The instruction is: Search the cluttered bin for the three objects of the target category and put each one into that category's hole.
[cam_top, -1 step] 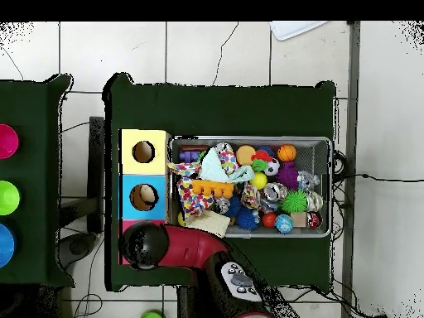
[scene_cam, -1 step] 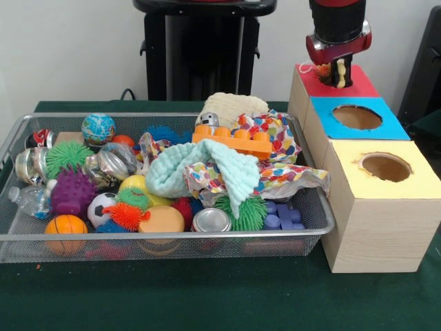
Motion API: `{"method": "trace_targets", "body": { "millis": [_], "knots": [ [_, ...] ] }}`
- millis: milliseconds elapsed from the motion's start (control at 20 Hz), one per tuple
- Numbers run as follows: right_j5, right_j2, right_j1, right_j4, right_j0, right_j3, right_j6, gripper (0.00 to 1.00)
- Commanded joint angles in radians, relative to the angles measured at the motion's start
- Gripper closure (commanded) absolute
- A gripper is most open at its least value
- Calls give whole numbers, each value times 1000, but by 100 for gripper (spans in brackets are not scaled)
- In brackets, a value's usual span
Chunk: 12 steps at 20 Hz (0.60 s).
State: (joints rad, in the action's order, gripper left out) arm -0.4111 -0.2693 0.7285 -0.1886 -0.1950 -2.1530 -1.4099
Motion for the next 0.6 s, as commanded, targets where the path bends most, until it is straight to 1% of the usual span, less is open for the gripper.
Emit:
{"method": "trace_targets", "body": {
  "millis": [50, 300, 600],
  "knots": [
    [110, -1, -94, 31, 3, 38, -163, 100],
    [145, 8, -127, 34, 8, 48, -162, 100],
    [195, 2, -165, 21, 4, 56, -174, 100]
  ]
}}
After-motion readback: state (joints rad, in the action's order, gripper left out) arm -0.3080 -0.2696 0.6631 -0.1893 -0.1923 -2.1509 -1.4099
